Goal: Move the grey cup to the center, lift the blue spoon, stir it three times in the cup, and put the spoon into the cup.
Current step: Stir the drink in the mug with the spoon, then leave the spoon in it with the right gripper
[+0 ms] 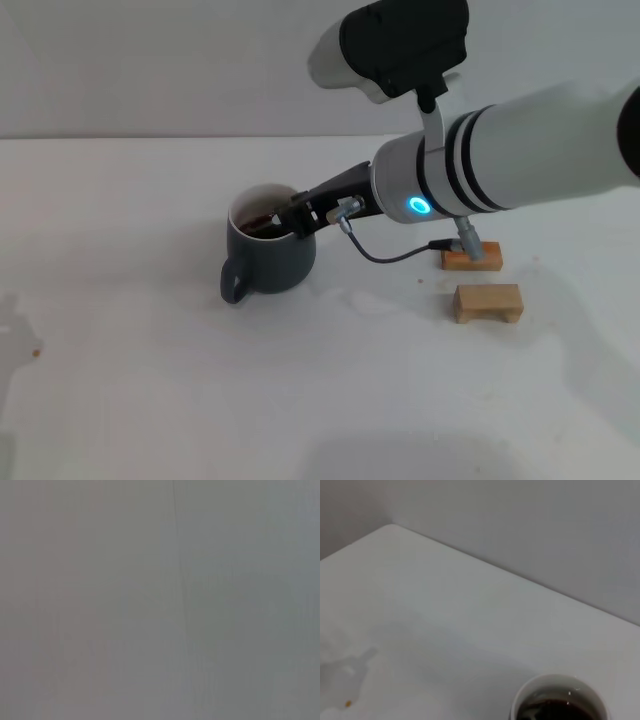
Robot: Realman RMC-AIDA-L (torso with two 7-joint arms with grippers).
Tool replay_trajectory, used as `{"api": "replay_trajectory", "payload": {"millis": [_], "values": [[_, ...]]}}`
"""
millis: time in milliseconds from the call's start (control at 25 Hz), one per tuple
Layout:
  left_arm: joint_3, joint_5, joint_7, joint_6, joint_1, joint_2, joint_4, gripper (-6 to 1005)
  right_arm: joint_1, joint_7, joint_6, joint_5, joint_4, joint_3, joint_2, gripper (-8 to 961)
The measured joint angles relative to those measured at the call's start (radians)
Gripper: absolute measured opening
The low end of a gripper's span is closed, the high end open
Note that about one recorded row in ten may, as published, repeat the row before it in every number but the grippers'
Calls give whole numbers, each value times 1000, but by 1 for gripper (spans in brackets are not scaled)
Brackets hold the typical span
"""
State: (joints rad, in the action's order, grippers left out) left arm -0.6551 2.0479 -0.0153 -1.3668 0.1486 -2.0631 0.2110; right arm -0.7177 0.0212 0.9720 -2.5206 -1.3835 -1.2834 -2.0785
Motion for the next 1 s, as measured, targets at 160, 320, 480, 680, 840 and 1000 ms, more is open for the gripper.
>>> {"api": "replay_trajectory", "payload": {"millis": [160,320,480,680,840,1000], "values": [[0,-1,0,0,1,0,-4,-1,-16,3,-44,0,41,-1,0,163],[-1,-2,1,0,2,0,-7,-1,-26,6,-86,0,71,-10,2,163],[-1,-3,1,1,8,0,-13,-1,-31,6,-97,-6,77,-13,3,163],[-1,-3,1,12,15,0,-15,-1,-28,7,-95,-10,74,-28,5,163],[-1,-3,2,17,15,0,-15,-1,-18,7,-82,-11,68,-31,6,163],[-1,-3,2,18,16,0,-15,-1,-5,7,-57,-11,57,-39,6,163]]}}
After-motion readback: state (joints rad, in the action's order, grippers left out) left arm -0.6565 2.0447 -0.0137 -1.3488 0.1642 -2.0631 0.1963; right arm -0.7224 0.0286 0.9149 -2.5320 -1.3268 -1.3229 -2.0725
